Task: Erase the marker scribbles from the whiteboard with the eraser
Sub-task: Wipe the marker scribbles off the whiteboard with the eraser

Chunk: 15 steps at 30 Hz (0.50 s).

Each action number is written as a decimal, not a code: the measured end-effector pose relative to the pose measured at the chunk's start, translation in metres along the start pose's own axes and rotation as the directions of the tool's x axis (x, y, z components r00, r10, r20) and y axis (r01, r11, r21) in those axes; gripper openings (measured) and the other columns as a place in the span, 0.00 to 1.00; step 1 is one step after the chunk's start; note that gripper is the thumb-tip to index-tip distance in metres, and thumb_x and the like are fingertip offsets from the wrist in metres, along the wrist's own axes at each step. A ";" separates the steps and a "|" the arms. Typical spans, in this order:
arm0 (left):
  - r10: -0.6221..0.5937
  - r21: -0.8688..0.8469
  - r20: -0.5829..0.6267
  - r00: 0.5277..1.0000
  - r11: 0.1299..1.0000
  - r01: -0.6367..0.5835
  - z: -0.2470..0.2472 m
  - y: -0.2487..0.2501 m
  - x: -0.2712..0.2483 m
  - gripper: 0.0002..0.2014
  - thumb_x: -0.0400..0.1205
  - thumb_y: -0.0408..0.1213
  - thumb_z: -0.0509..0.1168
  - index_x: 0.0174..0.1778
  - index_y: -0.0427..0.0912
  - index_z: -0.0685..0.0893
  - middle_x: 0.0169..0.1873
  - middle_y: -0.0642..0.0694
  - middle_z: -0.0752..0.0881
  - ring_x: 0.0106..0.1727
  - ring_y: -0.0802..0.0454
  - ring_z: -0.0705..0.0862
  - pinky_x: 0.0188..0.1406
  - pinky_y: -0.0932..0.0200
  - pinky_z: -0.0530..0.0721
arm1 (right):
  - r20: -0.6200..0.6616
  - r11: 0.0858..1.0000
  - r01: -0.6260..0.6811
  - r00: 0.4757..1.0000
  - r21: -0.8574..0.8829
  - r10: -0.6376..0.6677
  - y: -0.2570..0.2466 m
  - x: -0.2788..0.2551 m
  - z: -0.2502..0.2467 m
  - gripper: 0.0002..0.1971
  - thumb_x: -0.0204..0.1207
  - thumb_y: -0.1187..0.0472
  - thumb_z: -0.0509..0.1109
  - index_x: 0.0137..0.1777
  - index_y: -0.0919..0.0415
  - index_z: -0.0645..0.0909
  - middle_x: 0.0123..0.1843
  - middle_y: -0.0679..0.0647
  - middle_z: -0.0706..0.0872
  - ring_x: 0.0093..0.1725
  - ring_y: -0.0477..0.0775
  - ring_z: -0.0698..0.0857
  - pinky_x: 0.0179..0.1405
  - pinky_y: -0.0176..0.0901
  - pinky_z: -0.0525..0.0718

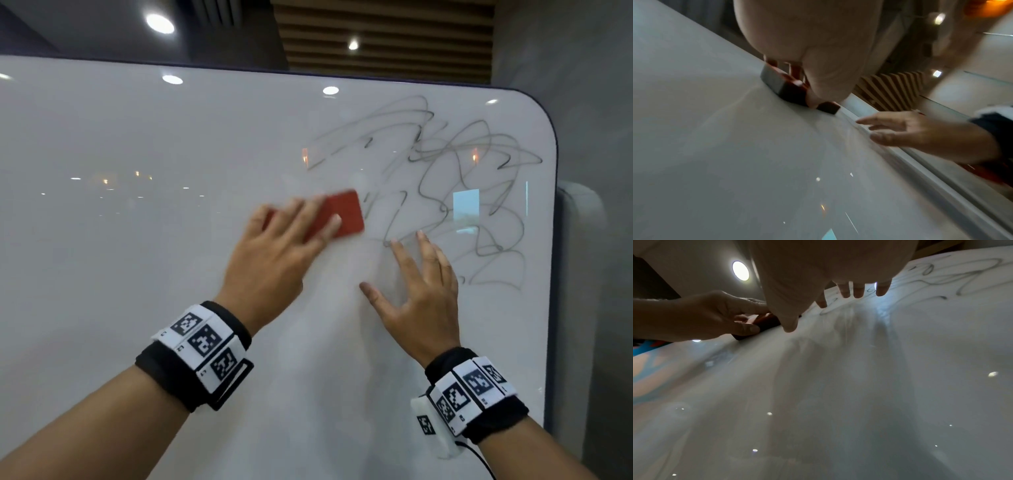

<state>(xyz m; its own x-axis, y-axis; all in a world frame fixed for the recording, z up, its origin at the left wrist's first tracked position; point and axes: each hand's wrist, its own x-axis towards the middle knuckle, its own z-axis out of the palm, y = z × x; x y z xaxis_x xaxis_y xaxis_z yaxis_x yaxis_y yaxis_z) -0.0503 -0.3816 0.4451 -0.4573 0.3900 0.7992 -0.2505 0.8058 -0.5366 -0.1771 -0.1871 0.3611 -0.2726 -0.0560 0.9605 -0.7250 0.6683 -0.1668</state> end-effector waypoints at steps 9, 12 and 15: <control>0.141 -0.025 0.009 0.990 0.990 -0.140 0.003 0.004 0.001 0.33 0.77 0.30 0.49 0.80 0.48 0.74 0.81 0.38 0.69 0.76 0.36 0.72 0.71 0.37 0.72 | 0.045 0.995 0.103 0.994 -0.018 -0.102 -0.001 0.049 -0.001 0.45 0.72 0.26 0.61 0.85 0.50 0.64 0.87 0.60 0.60 0.84 0.62 0.60 0.80 0.62 0.65; -0.008 0.026 -0.013 1.000 1.000 0.008 0.000 -0.007 0.006 0.33 0.76 0.30 0.54 0.81 0.51 0.72 0.81 0.39 0.69 0.76 0.37 0.71 0.69 0.37 0.72 | 0.063 0.995 0.098 0.993 -0.030 -0.096 0.001 0.049 0.003 0.44 0.72 0.25 0.60 0.85 0.46 0.62 0.88 0.57 0.58 0.86 0.60 0.57 0.81 0.64 0.64; -0.287 0.017 -0.053 0.956 0.957 0.288 -0.003 -0.012 0.019 0.36 0.74 0.30 0.60 0.82 0.50 0.71 0.80 0.37 0.69 0.75 0.35 0.70 0.66 0.37 0.69 | 0.062 0.995 0.093 0.994 -0.020 -0.092 0.002 0.048 0.005 0.44 0.73 0.25 0.60 0.86 0.45 0.61 0.89 0.55 0.57 0.87 0.59 0.55 0.82 0.65 0.63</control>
<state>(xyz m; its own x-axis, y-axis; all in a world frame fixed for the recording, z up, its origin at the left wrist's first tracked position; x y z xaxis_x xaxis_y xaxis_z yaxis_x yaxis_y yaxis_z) -0.0530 -0.3830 0.4675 -0.3199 0.1655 0.9329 -0.3858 0.8766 -0.2878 -0.1948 -0.1922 0.4055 -0.2440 -0.1633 0.9559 -0.7343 0.6750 -0.0722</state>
